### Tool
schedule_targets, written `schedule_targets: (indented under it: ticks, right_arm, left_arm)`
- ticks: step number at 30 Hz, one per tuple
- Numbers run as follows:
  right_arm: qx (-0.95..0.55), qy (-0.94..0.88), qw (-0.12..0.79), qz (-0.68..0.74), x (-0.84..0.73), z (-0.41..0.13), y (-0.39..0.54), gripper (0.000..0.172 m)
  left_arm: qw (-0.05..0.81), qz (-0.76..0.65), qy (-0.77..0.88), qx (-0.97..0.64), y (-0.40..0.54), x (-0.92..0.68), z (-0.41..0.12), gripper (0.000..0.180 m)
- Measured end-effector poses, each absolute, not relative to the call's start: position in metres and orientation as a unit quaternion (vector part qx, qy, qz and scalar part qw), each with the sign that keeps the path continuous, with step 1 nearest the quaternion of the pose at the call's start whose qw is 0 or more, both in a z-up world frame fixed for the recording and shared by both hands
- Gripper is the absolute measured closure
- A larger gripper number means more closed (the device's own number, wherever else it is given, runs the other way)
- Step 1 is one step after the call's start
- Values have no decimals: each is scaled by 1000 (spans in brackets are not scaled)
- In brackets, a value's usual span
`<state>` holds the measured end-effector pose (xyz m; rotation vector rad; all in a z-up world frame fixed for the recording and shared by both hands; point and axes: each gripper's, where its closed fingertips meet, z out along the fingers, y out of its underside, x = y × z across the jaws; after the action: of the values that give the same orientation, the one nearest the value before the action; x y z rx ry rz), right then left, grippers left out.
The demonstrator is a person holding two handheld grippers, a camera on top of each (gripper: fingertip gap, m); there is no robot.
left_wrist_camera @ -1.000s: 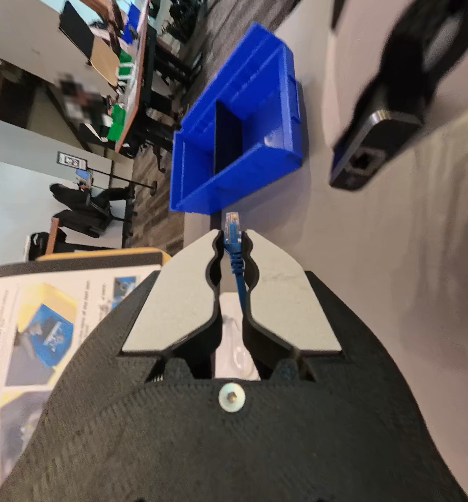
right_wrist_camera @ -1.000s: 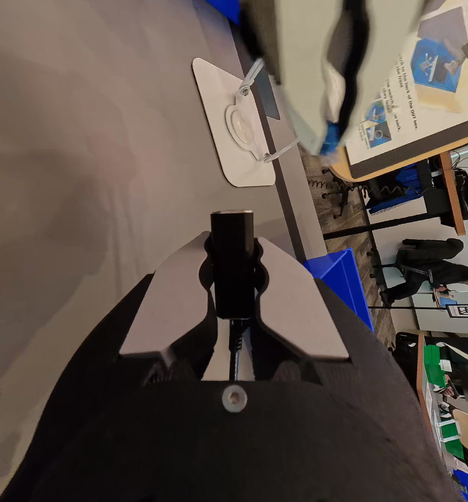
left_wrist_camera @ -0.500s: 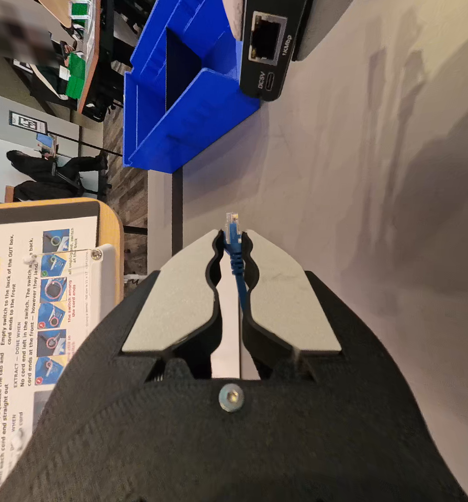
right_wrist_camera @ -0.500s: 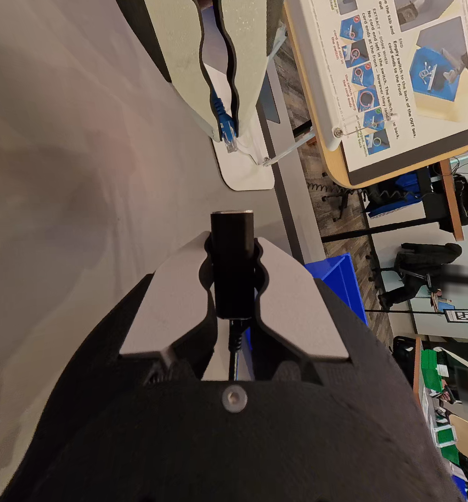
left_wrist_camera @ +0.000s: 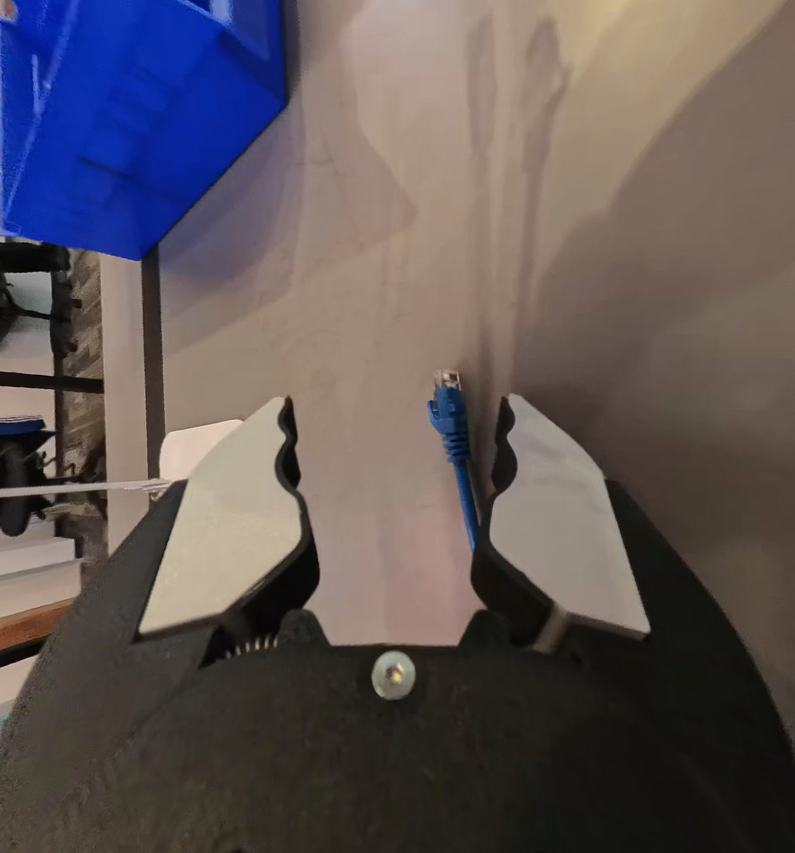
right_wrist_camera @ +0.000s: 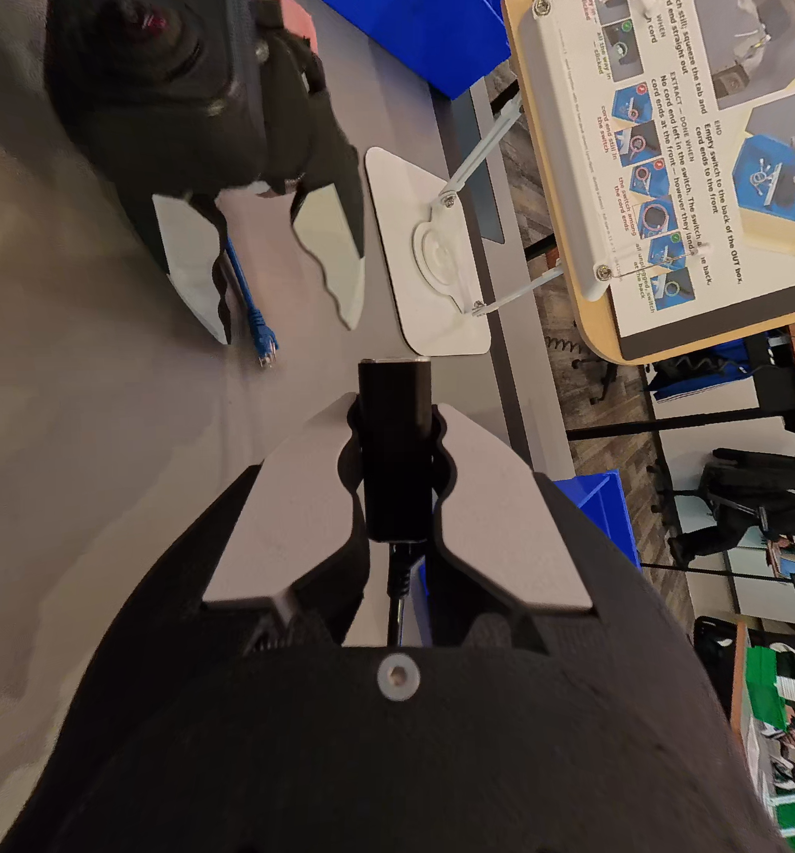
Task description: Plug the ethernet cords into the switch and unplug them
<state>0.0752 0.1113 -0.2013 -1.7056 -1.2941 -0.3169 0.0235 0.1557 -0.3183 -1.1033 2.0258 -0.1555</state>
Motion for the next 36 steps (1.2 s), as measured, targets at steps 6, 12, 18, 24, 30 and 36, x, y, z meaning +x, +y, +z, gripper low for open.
schedule_targets:
  ticks: [6,12,18,24,30,36]
  right_arm:
    - [-685,-564,452,-95,54,-208,115,146]
    - [-675,-589,438,-74,30,-207,118,145]
    - [-687,-585,427,-57,19,-210,125,144]
    - [-672,-560,481,-56,20,-168,135,109]
    - [-674,-651,347,19,-3,-254,117,111]
    - [-742,-622,239,71,1,-340,146,134]
  left_arm:
    - [498,-95,770,-387,138,39,-233,112]
    - [515,-75,782,-341,127,40,-222,150]
    - [528,-66,761,-371,138,29,-221,156]
    - [550,-37,716,-428,189,-8,-202,156]
    - [590,8,662,-462,238,-65,-168,156]
    - [606,18,638,-474,247,-91,-151,156]
